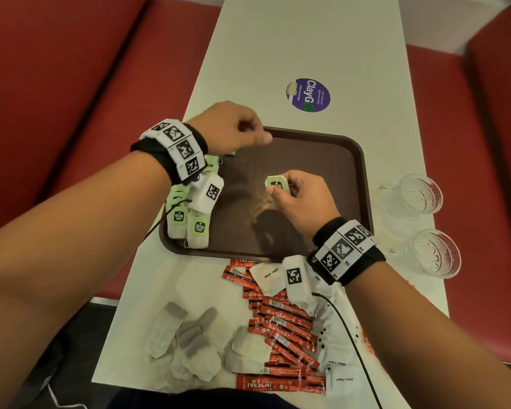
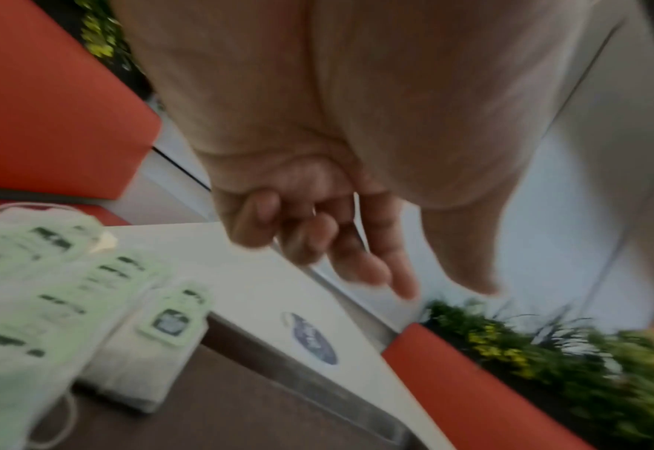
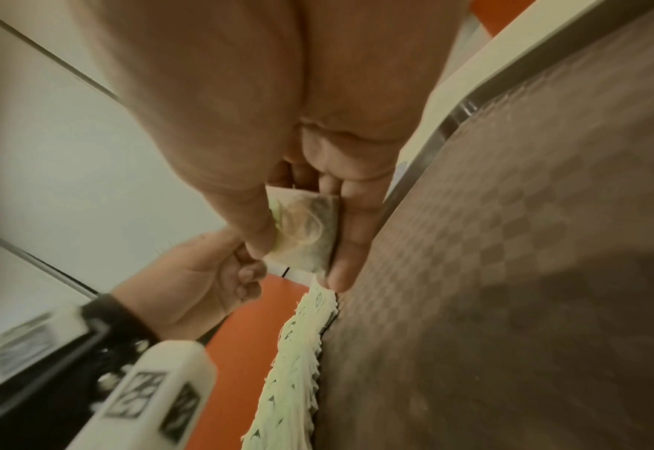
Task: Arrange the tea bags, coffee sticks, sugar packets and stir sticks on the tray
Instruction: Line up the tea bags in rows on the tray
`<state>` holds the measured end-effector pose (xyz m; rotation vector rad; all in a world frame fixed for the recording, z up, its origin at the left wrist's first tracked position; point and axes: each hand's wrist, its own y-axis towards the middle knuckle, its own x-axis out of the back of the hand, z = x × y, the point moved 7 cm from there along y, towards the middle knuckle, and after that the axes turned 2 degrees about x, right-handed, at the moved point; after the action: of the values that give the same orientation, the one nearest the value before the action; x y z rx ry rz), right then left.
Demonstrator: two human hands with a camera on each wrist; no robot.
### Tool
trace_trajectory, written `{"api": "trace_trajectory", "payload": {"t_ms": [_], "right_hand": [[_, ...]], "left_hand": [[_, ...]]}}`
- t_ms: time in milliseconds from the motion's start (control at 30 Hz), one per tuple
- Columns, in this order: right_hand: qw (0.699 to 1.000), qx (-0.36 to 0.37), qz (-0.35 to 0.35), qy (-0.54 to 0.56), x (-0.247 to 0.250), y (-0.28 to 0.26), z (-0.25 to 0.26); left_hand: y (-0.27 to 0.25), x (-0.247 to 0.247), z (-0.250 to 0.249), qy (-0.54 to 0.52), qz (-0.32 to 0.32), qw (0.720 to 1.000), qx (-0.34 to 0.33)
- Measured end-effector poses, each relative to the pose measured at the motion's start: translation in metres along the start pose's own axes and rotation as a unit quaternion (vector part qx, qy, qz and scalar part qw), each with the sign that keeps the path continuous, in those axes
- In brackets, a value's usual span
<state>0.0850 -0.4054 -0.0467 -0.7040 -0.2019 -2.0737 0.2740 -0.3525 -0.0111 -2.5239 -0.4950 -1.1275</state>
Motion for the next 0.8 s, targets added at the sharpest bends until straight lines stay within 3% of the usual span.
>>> {"api": "trace_trajectory", "payload": {"t_ms": [67, 133, 433, 500, 567, 633, 733, 800], "right_hand": [[1.0, 0.007, -0.01, 0.009, -0.001, 0.003, 0.002], [1.0, 0.015, -0.02, 0.013, -0.002, 0.005, 0.005], [0.999, 0.027, -0.028, -0.001, -0.008, 0.009, 0.007], [0.999, 0.029, -0.018, 0.01, -0.008, 0.007, 0.005], [0.999, 0.018, 0.031, -0.001, -0.014, 0.003, -0.001], [0.99, -0.002, 0.122, -0.074, -0.025, -0.005, -0.009], [0.949, -0.02, 0.259, -0.181, -0.041, -0.024, -0.019], [0.924, -0.014, 0.31, -0.223, -0.048, -0.034, -0.02]], "left_hand": [[-0.022, -0.012, -0.021, -0.017, 0.091, 0.995, -0.043], [-0.036, -0.022, -0.029, -0.008, 0.127, 0.989, -0.072], [-0.043, -0.018, -0.023, -0.015, 0.038, 0.996, -0.076], [-0.039, -0.006, -0.017, -0.038, -0.012, 0.998, -0.054], [-0.031, 0.009, -0.007, -0.045, -0.062, 0.997, -0.03], [-0.019, 0.018, 0.005, 0.015, -0.062, 0.998, -0.011], [0.001, 0.008, 0.03, 0.138, 0.016, 0.99, 0.036], [0.011, -0.005, 0.046, 0.186, 0.062, 0.979, 0.061]]}}
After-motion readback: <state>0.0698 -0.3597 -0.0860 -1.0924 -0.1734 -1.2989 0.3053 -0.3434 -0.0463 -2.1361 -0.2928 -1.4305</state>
